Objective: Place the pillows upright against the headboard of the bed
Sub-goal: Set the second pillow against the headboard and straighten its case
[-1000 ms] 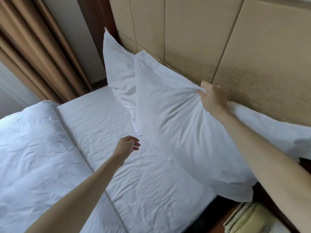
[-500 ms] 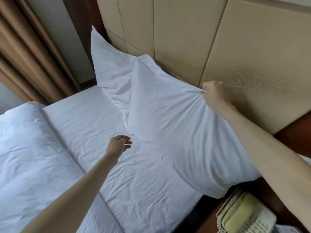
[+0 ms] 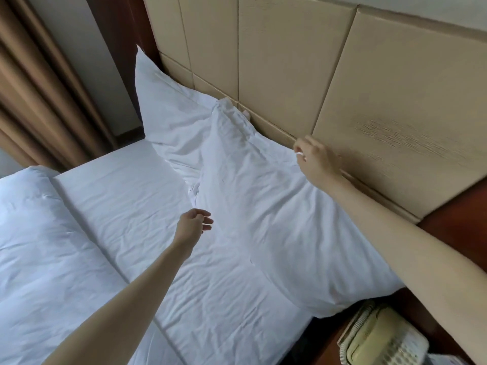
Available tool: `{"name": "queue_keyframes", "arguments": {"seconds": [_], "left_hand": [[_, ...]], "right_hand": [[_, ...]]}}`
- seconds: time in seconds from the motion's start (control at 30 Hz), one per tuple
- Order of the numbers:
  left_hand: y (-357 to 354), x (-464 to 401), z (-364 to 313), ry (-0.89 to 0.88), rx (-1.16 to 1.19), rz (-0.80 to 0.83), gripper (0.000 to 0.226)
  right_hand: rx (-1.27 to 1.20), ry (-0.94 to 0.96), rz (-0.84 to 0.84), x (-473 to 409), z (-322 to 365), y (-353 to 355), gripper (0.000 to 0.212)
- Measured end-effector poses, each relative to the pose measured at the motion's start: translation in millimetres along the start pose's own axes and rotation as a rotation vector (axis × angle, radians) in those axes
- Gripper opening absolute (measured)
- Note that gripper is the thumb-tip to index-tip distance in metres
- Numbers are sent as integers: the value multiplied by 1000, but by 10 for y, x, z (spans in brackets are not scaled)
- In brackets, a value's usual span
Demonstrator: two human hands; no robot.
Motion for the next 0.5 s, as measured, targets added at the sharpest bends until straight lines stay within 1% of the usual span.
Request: {"name": "queue_keyframes", "arguments": {"seconds": [0.1, 0.17, 0.23, 0.33, 0.5], "left_hand": [[125, -137, -61, -14, 28, -24, 30], [240, -241, -83, -19, 51, -51, 30], [378, -385, -112, -16, 92, -95, 30], [607, -685, -215, -16, 149, -156, 30], [922, -1322, -312, 13, 195, -231, 30]], "right_hand": [[-4, 195, 63, -172, 307, -224, 14], [-11, 246, 117, -338, 444, -420, 15], [-46, 235, 159, -553, 552, -610, 17], [-142, 163, 197, -891, 704, -926, 18], [-227, 112, 331, -1337, 961, -1610, 22]]}}
Point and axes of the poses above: each hand's wrist, its own x-axis away from the middle knuckle, its own y-axis out of the back of the hand, z = x × y, the point moved 3 cm from there along -x, towards the middle knuckle, and after that the axes turned 10 degrees about y, right-handed, at the moved point
